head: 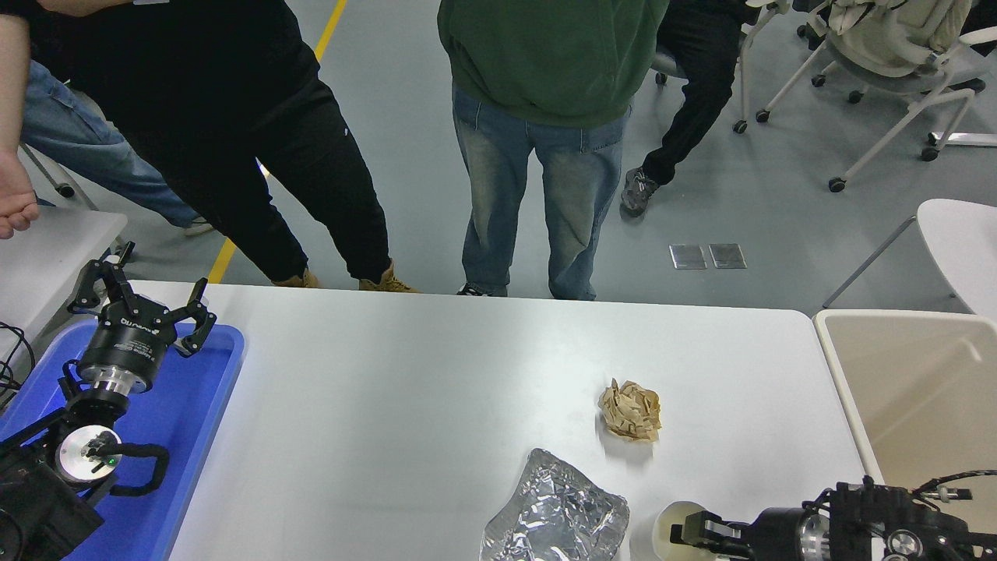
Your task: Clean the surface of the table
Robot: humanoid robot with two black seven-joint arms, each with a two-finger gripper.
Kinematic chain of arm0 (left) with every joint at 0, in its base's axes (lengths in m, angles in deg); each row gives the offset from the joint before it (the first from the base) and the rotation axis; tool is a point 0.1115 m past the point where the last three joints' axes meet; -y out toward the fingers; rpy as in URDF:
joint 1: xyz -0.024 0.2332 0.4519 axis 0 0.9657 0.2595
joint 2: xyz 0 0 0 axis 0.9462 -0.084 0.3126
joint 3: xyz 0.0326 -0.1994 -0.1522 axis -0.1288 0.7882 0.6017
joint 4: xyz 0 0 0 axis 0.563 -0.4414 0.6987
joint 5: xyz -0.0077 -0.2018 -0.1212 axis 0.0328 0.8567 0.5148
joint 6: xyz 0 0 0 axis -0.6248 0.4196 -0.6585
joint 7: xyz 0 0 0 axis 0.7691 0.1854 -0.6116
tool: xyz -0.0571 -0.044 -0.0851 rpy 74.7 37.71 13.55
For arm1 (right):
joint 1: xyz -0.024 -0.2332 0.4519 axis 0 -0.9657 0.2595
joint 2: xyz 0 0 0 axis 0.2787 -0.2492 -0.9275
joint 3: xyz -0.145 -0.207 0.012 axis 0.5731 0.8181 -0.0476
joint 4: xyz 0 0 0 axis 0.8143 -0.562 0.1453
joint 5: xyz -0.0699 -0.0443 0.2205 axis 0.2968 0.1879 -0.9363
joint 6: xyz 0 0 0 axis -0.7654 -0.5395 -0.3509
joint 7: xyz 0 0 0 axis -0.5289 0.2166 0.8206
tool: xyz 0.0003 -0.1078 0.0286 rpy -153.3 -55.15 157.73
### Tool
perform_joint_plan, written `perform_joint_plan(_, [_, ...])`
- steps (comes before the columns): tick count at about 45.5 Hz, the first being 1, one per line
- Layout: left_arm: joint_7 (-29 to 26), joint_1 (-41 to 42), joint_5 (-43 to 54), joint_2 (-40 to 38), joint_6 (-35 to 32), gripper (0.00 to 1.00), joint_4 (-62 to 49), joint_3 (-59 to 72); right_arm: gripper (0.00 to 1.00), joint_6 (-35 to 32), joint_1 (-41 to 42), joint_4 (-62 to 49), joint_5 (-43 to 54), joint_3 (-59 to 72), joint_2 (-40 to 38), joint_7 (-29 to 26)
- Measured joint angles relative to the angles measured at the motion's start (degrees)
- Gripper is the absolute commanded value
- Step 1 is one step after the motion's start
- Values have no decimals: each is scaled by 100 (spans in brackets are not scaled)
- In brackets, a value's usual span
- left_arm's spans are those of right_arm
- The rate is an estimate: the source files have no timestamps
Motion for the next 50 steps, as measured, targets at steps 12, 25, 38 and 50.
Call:
perform_joint_plan(12, [0, 0, 1, 0, 0, 100, -1, 0, 0, -3, 7, 63, -30, -136, -114, 25])
perform_joint_plan(25, [0, 0, 3, 0, 0, 100, -1, 0, 0, -279, 62, 152, -44, -588, -742, 79])
perform_joint_plan(38, [0, 0, 3, 0, -1, 100, -2, 0, 0, -995, 87, 289, -417, -1330, -1862, 111])
perform_joint_plan(50, [0, 0, 2, 0, -1, 100, -1, 0, 0, -1905, 108, 346, -835, -2085, -3060, 300])
